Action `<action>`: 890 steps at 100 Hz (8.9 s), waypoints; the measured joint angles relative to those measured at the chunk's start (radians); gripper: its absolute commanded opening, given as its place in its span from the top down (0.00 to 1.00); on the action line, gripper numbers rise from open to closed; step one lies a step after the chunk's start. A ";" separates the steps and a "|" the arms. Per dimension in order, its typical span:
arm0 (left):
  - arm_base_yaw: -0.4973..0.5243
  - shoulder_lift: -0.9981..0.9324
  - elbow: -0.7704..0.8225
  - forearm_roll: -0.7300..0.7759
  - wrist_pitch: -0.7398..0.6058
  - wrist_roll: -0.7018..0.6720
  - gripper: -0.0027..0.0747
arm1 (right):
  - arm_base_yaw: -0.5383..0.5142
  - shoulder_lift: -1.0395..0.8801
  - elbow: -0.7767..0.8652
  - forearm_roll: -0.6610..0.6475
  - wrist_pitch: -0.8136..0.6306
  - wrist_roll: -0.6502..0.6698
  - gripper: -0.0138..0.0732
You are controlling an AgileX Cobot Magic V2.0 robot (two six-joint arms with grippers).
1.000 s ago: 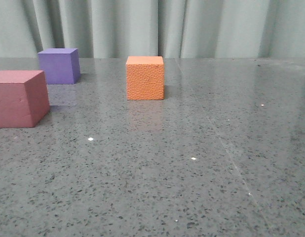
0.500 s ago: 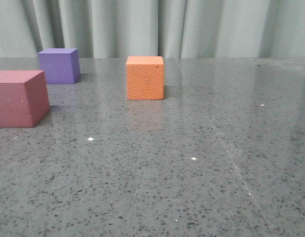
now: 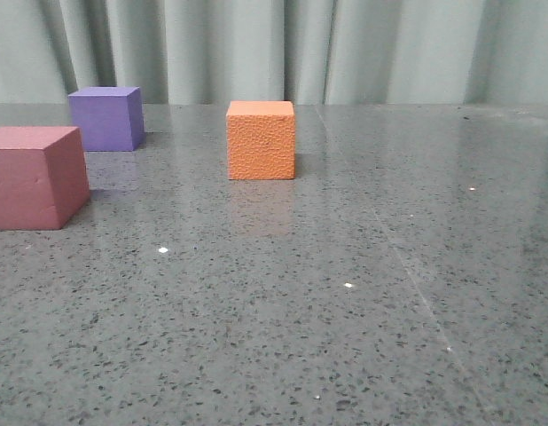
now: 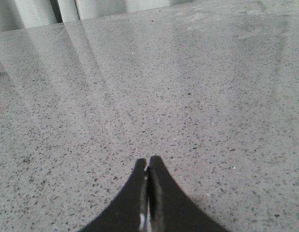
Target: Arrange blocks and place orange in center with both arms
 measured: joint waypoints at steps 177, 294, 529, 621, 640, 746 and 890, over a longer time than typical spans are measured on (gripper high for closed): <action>0.000 0.725 -0.846 -0.066 0.591 0.000 0.09 | 0.000 0.000 0.000 -0.002 0.000 0.000 0.91; -0.600 1.559 -1.407 0.146 0.487 -0.334 0.12 | 0.000 0.000 0.000 -0.002 0.000 0.000 0.91; -0.710 1.798 -1.611 0.337 0.651 -0.555 0.73 | 0.000 0.000 0.000 -0.002 0.000 0.000 0.91; -0.437 1.584 -1.269 0.408 0.561 -0.559 0.73 | 0.000 0.000 0.000 -0.002 0.000 0.000 0.91; -0.422 1.584 -1.195 0.397 0.473 -0.559 0.73 | 0.000 0.000 0.000 -0.002 0.000 0.000 0.91; -0.420 1.664 -1.165 0.394 0.405 -0.576 0.58 | 0.000 0.000 0.000 -0.002 0.000 0.000 0.91; -0.446 0.692 -0.613 0.540 0.434 -0.579 0.15 | 0.000 0.000 0.000 -0.002 0.000 0.000 0.91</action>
